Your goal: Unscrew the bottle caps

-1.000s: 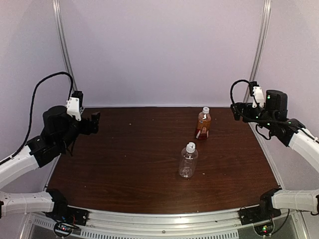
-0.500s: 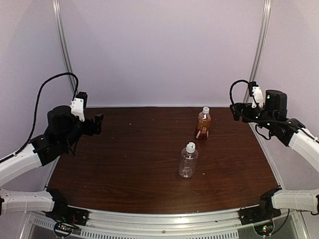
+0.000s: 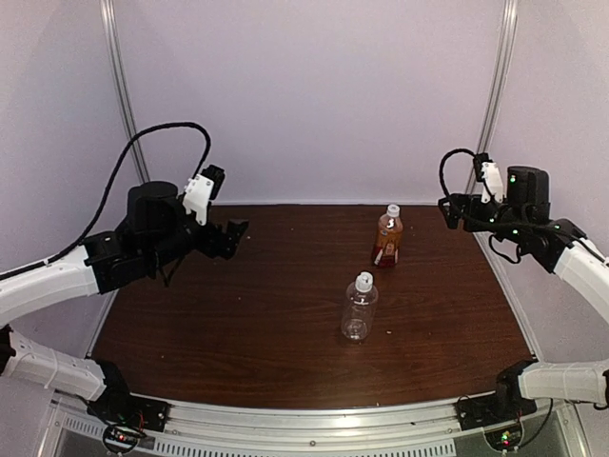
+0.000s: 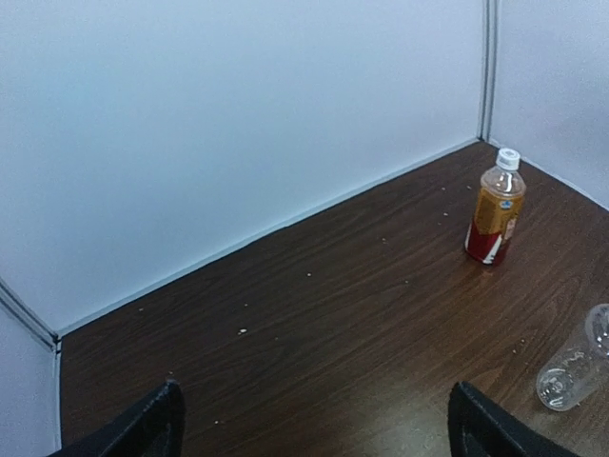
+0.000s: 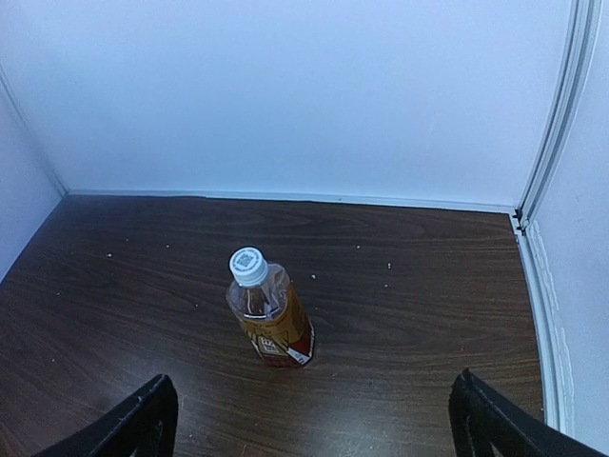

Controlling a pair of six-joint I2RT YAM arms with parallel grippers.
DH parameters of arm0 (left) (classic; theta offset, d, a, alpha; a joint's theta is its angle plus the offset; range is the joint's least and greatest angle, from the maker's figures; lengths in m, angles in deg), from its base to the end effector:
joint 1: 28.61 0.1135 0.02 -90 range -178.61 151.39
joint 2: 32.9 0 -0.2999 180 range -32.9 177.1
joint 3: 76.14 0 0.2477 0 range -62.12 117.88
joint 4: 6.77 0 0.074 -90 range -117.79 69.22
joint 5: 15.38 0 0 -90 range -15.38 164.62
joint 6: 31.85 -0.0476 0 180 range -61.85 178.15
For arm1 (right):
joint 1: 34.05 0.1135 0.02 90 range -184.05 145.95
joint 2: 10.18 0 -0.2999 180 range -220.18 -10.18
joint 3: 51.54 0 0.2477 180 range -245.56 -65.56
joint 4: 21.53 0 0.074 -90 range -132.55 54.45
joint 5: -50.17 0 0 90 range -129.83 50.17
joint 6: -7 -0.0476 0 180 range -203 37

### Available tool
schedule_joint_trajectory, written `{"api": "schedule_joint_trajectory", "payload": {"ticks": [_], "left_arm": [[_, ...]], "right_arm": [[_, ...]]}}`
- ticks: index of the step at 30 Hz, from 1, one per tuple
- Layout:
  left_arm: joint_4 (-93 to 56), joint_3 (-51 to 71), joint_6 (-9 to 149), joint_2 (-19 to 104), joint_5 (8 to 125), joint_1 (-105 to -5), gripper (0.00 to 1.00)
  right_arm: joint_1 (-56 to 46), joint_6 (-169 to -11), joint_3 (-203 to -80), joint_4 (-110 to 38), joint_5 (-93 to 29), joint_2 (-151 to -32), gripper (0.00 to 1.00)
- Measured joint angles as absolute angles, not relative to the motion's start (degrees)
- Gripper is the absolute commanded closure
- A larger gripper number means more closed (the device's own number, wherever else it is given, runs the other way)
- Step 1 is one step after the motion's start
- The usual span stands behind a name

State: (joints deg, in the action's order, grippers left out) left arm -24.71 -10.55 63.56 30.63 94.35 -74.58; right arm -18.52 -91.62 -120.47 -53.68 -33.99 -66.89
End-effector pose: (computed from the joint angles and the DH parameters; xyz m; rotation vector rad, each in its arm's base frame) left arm 0.1840 -0.1672 0.3584 0.4082 1.7968 -0.3118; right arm 0.2025 0.0613 0.3753 -0.1856 1.9264 0.3801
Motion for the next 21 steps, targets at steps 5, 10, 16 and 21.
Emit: {"api": "schedule_joint_trajectory", "payload": {"ticks": [5, 10, 16, 21], "left_arm": [[-27.29, -2.05, 61.44, 41.01, 89.78, -80.99, 0.03], [-29.08, 5.03, 60.11, 50.47, 84.20, -86.36, 0.09], [-30.17, 14.45, 60.37, 61.22, 75.92, -89.47, 0.22], [-31.86, 20.90, 61.79, 68.57, 69.82, -89.88, 0.25]], "right_arm": [[-18.31, -92.43, -120.45, -54.47, -33.16, -67.89, 0.00], [-18.15, -92.47, -120.36, -54.71, -32.65, -68.50, 0.00], [-17.93, -92.60, -120.04, -54.84, -31.84, -68.85, 0.00], [-17.89, -92.67, -119.01, -55.19, -31.52, -68.85, 0.00]]}}
